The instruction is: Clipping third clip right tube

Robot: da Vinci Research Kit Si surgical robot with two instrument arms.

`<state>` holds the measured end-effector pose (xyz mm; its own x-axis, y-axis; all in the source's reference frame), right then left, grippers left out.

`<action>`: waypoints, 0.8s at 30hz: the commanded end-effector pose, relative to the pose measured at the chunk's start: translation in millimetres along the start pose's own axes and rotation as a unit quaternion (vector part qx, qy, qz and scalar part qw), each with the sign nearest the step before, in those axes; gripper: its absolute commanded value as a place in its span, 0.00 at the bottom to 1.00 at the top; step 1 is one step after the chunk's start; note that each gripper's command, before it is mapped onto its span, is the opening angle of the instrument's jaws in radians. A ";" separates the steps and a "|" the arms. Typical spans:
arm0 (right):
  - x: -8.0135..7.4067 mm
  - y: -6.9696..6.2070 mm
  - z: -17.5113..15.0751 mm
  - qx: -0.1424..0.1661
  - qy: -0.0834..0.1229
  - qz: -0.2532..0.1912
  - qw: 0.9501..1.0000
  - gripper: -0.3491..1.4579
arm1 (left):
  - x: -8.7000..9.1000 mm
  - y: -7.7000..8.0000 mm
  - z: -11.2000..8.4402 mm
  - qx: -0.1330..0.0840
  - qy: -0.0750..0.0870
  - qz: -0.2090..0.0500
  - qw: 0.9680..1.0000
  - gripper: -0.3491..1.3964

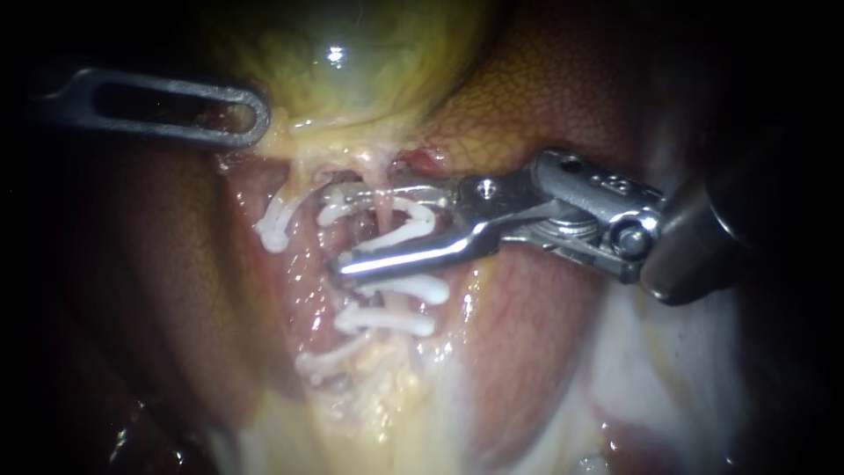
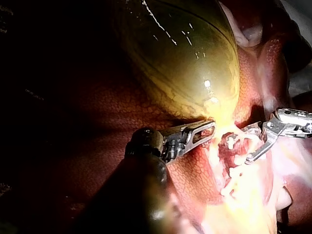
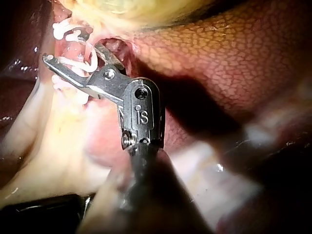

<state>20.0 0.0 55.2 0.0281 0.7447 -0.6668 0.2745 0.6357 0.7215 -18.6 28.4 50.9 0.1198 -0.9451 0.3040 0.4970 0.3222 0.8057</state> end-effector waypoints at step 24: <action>0.5 0.4 -0.4 -0.012 0.003 0.010 1.000 0.00 | 0.0 0.0 0.0 0.000 0.000 0.000 1.000 0.00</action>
<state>19.6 0.7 55.5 0.0297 0.7638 -0.6448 0.2473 0.6194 0.7451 -18.6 28.4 50.9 0.1199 -0.9450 0.3041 0.4970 0.3224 0.8057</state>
